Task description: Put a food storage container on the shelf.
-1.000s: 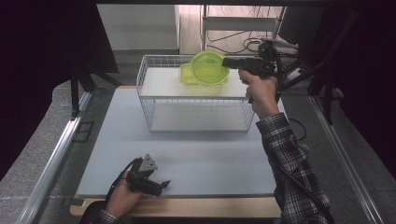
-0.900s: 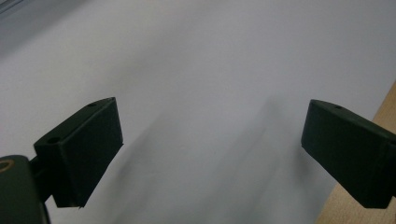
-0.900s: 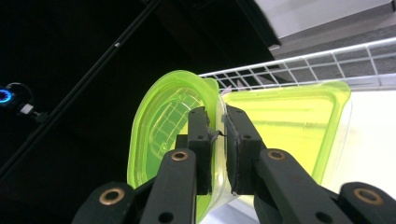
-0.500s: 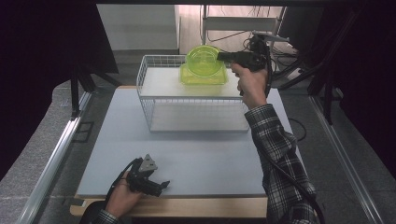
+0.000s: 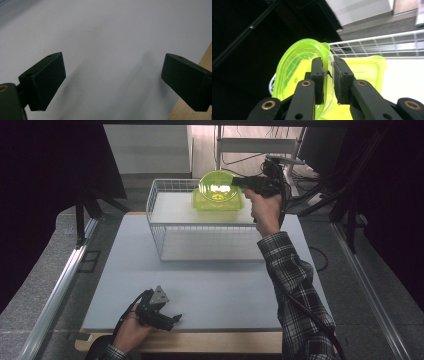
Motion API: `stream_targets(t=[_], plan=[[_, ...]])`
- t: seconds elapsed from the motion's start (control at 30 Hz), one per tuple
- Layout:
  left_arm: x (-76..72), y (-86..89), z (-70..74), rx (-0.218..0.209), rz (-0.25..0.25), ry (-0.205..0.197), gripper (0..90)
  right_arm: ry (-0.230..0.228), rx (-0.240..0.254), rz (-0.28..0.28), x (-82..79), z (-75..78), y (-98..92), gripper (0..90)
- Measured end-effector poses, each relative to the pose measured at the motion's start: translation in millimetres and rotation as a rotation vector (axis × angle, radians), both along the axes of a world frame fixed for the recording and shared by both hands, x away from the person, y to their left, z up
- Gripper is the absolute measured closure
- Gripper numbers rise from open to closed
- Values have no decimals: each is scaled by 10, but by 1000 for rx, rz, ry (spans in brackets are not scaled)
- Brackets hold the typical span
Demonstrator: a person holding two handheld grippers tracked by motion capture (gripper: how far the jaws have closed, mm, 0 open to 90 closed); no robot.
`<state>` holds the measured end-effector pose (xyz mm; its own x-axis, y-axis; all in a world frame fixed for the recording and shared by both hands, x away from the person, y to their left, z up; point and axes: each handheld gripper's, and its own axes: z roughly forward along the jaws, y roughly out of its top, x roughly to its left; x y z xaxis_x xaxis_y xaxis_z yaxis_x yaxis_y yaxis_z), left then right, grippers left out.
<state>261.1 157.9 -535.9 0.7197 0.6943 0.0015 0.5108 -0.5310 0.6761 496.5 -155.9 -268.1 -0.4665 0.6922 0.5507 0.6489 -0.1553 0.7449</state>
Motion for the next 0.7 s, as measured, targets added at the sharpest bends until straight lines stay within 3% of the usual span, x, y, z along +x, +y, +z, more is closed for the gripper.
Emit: stream_targets(t=[0.1, 0.33, 0.7], plan=[[0, -3, -4, 3, -2, 3, 54, -18, -49, -23, -2, 12, 35, 767], [0, -4, -5, 4, -5, 3, 54, -29, -93, -49, 29, 6, 44, 684], [2, -10, -10, 11, -8, 6, 54, -67, -130, -12, -1, 44, -17, 482]])
